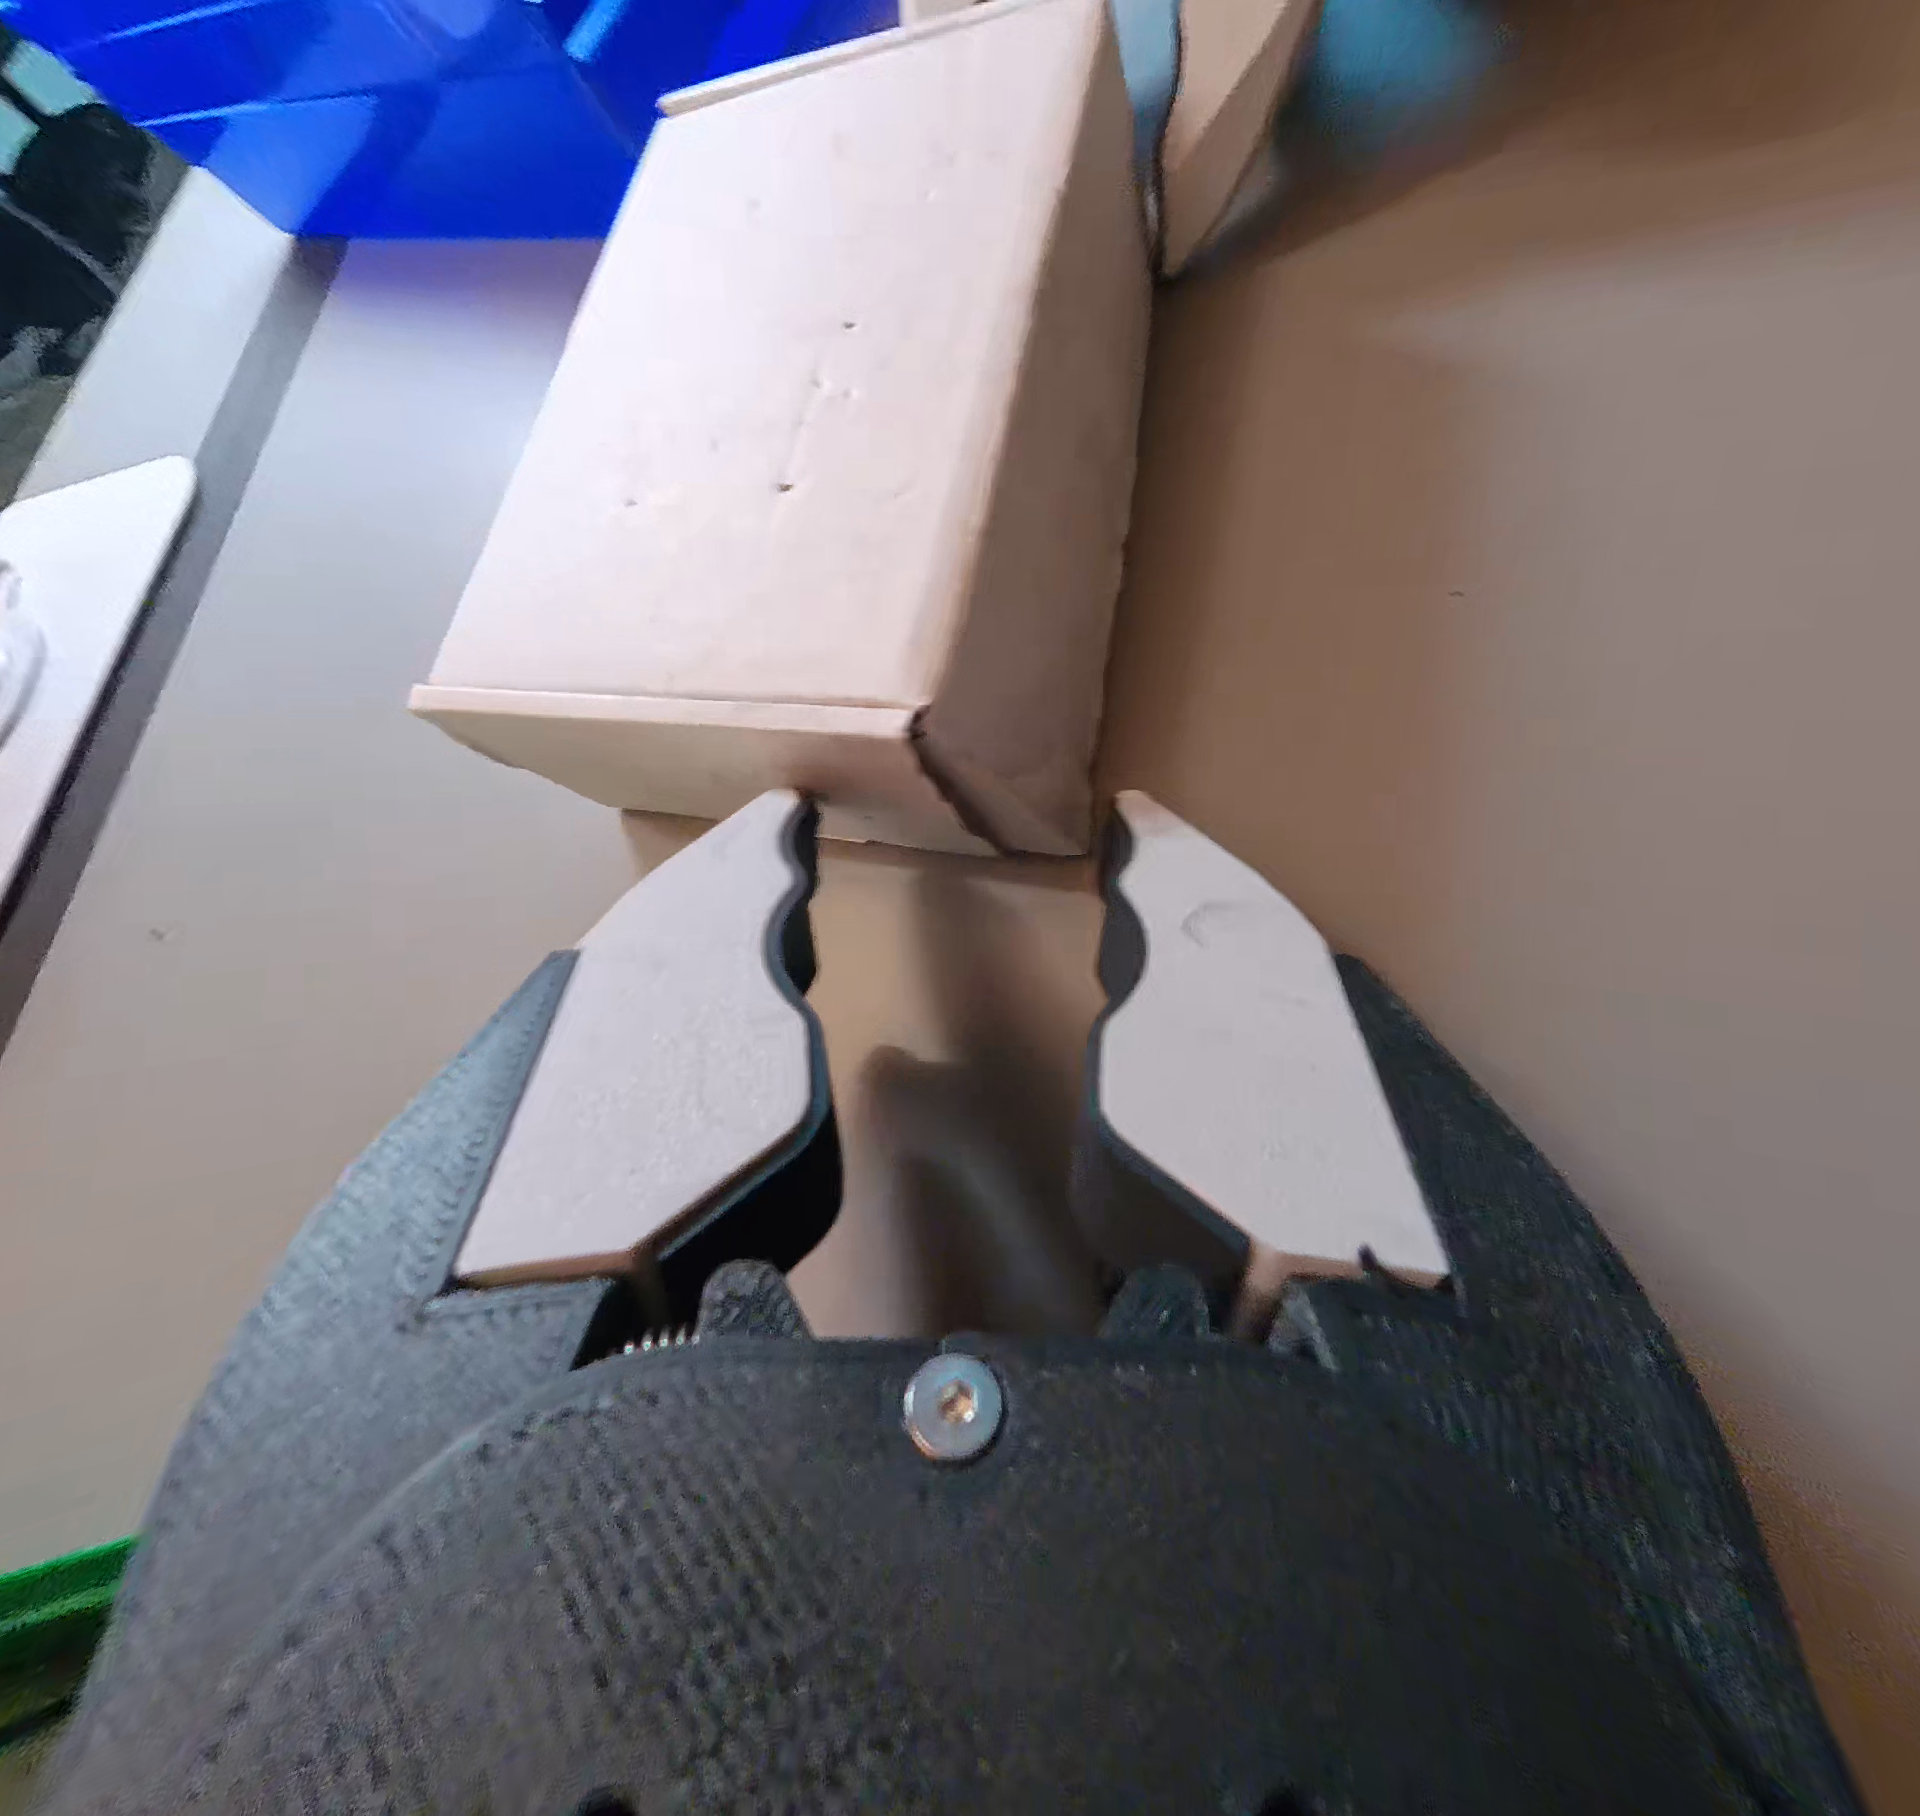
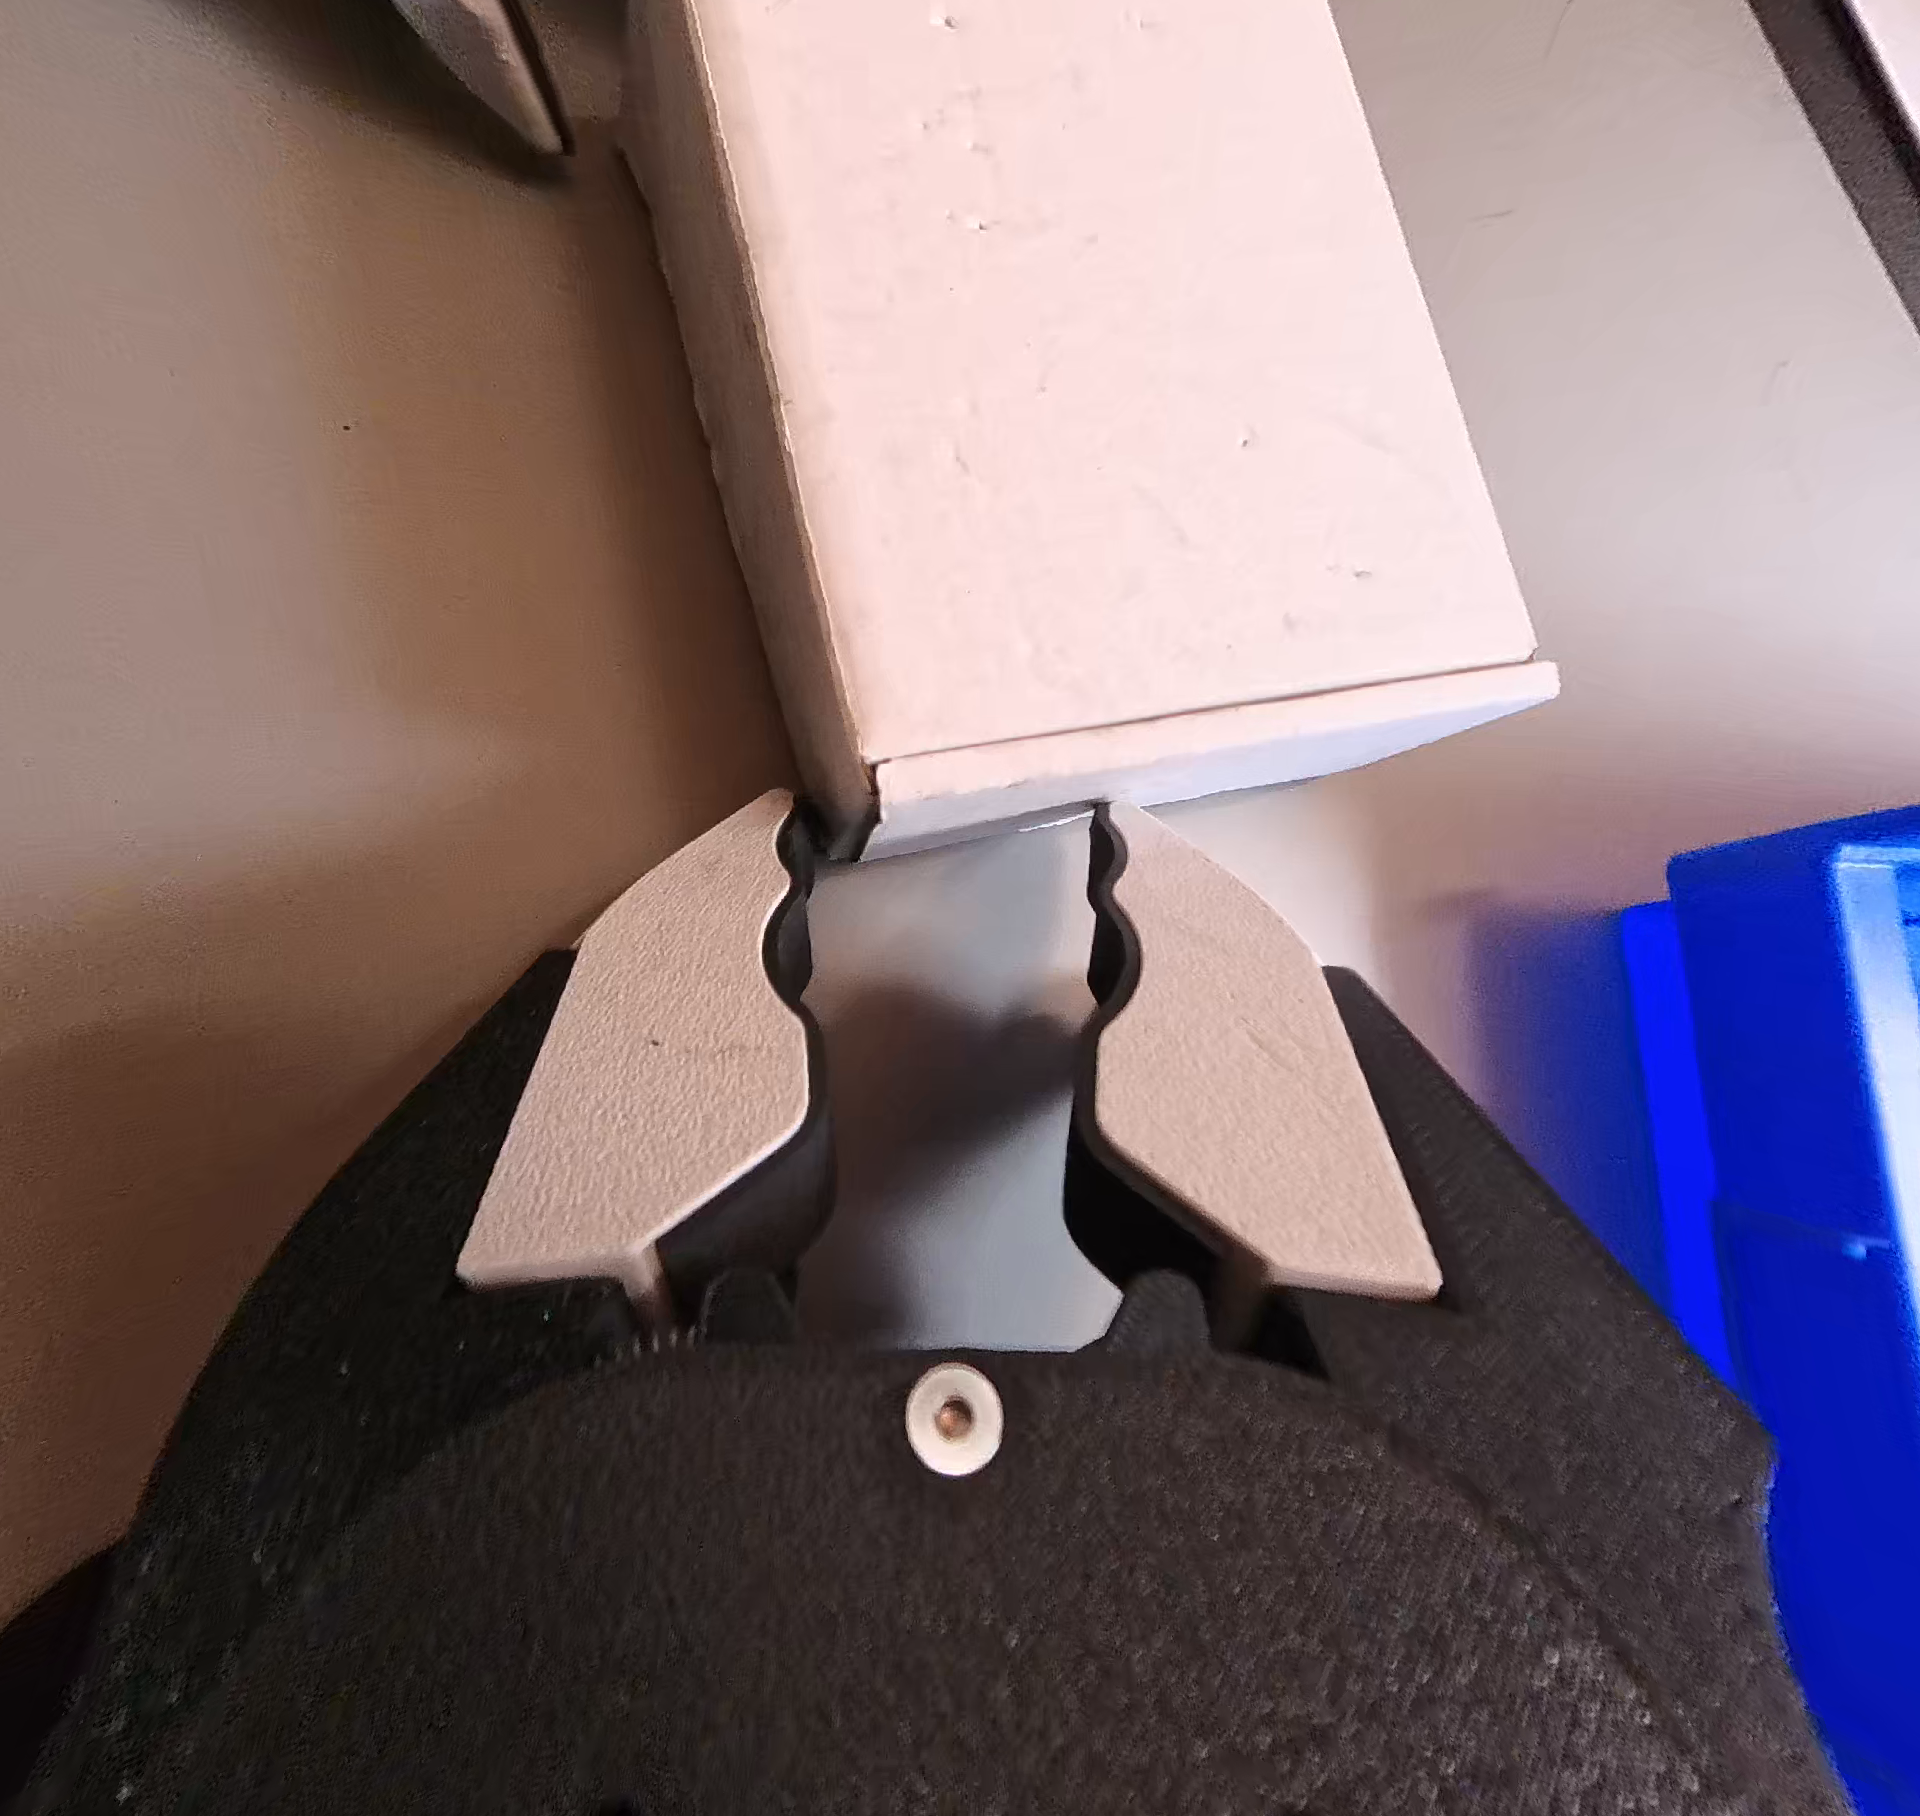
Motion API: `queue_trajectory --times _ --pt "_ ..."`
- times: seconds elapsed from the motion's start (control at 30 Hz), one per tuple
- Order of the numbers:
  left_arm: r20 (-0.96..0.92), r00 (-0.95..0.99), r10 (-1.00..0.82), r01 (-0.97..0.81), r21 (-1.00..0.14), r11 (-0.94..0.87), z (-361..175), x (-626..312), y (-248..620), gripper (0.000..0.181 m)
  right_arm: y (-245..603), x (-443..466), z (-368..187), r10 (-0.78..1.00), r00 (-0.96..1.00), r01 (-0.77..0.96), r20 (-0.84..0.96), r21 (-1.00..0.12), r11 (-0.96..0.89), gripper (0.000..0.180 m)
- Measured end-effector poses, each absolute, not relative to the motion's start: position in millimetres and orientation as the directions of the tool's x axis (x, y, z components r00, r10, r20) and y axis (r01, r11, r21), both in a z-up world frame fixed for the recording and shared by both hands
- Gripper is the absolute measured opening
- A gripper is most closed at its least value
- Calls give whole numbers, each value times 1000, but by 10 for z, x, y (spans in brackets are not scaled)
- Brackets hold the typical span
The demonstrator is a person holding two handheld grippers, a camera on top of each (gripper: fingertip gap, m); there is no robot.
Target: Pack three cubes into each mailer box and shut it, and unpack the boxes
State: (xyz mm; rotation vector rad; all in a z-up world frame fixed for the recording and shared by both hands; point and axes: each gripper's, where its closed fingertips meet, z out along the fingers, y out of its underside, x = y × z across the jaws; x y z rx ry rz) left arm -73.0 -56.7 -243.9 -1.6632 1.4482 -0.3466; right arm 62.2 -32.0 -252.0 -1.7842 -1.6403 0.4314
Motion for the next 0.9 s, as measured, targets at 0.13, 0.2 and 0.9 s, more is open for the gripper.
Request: queue_trajectory --times 0.13,0.2,0.9 --pt "-322 273 -907 -652 -755 72 -2433 -743 -535 42 -291 612 -2510 976 147 742 162 -671 0 49" --pt "-348 260 -901 -658 -746 98 -2434 -741 -520 40 -284 609 -2505 978 143 736 149 -677 -5 49" --pt "-292 356 -888 -609 -793 17 -2340 -805 -478 41 -285 621 -2433 973 182 735 140 -677 -39 60"
